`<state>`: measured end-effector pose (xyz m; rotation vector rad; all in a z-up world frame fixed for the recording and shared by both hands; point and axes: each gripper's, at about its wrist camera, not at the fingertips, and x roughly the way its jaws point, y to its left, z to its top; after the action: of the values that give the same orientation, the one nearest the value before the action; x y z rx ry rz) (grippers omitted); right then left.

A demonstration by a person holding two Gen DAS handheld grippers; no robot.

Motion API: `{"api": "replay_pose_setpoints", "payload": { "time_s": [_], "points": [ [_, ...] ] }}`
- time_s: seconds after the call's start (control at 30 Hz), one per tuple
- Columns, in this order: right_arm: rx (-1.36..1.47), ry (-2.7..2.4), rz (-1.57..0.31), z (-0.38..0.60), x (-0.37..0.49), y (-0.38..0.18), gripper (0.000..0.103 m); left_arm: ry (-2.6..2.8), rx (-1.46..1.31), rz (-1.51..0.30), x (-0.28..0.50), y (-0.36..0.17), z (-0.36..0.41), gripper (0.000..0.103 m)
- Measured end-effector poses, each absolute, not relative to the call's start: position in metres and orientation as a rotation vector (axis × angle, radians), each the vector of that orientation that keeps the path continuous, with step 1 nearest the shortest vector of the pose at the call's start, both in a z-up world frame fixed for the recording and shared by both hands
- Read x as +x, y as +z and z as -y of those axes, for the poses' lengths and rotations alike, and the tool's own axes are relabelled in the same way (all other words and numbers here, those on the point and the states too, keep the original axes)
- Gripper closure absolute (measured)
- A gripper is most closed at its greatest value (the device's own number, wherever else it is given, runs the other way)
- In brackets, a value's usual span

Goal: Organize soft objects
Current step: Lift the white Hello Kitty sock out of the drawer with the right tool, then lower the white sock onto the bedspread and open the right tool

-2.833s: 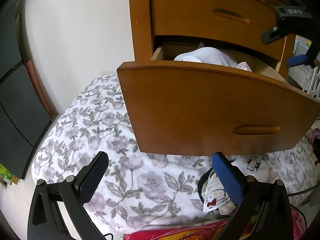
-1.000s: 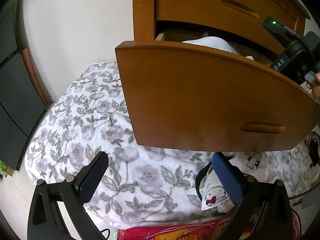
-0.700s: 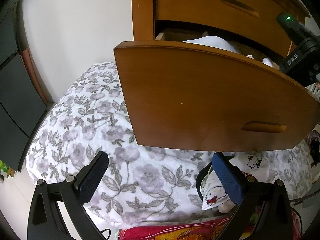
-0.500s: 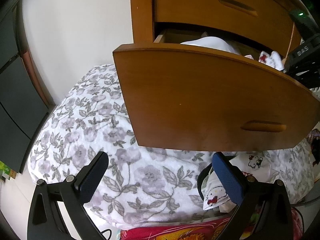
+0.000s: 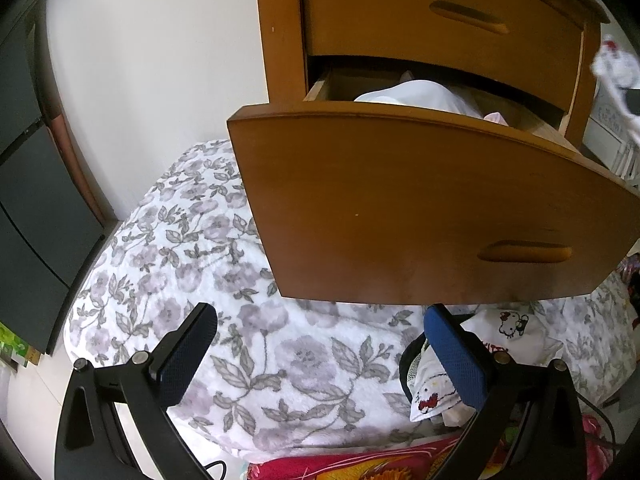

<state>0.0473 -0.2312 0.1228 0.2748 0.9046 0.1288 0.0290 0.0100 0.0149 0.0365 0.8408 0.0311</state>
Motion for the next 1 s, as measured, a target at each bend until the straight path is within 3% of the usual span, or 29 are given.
{"api": "replay_pose_setpoints", "payload": {
  "time_s": [0.37, 1.0],
  "points": [
    [0.268, 0.123, -0.834, 0.239, -0.016, 0.148, 0.081, 0.045, 0.066, -0.802, 0.022, 0.020, -0.006, 0.000],
    [0.307, 0.106, -0.858, 0.256, -0.049, 0.129, 0.080, 0.050, 0.143, -0.739, 0.010, 0.028, 0.009, 0.000]
  ]
}}
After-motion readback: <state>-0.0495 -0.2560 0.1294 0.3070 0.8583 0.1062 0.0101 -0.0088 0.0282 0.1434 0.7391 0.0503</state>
